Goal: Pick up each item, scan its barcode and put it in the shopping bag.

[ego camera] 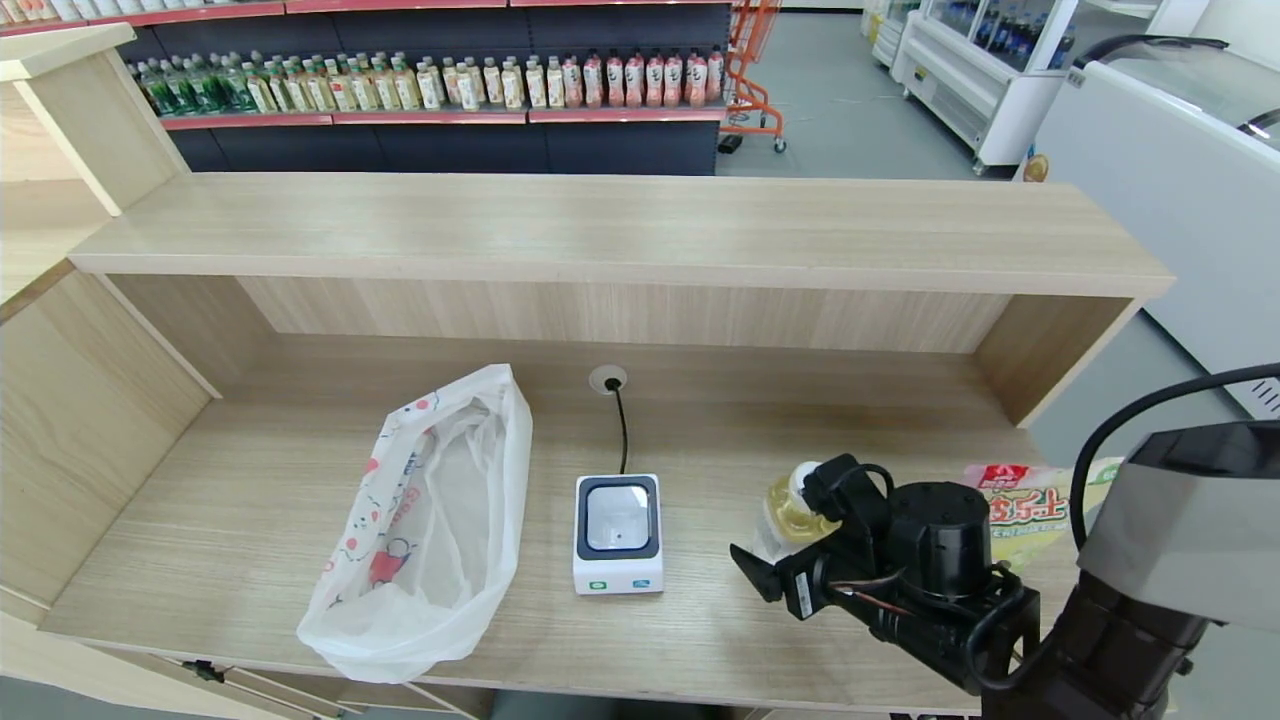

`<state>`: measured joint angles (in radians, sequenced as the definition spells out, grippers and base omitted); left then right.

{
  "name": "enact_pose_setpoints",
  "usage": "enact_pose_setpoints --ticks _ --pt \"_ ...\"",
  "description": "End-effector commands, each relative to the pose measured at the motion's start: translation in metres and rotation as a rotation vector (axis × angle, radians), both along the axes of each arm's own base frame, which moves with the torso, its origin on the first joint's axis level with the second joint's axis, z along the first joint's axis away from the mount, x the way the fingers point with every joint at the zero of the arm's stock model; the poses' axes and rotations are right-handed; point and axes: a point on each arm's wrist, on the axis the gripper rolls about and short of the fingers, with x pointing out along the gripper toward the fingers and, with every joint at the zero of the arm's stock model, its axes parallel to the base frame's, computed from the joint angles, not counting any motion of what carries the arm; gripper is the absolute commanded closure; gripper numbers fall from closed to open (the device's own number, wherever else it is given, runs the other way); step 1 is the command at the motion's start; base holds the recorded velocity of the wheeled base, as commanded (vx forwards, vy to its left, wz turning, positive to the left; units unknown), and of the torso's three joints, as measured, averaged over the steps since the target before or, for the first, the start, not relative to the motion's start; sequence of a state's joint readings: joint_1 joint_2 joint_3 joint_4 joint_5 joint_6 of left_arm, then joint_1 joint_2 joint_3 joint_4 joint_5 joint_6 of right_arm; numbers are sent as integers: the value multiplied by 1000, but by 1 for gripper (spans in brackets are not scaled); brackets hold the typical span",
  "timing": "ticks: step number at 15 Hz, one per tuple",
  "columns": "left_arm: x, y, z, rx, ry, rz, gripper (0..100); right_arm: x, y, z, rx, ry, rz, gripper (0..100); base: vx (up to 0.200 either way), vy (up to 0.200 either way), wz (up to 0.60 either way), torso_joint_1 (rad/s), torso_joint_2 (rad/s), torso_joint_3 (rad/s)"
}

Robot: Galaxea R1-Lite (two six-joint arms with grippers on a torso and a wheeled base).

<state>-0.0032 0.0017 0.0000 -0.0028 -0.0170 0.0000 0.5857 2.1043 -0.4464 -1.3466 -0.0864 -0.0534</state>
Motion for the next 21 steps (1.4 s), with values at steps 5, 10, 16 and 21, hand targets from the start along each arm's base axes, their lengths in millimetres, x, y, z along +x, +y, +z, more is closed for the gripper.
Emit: enact_pose_setpoints --ticks 5,10,16,21 --pt "0 0 0 0 0 0 0 11 4 -8 41 -33 -10 100 0 0 0 0 0 0" --pt "0 0 0 0 0 0 0 14 6 -8 54 -58 -12 100 0 0 0 0 0 0" --pt "0 0 0 0 0 -1 0 19 -5 4 90 -87 -37 100 0 0 0 0 0 0" --pt "0 0 0 0 0 0 0 -15 -41 76 258 -89 201 100 0 0 0 0 0 0"
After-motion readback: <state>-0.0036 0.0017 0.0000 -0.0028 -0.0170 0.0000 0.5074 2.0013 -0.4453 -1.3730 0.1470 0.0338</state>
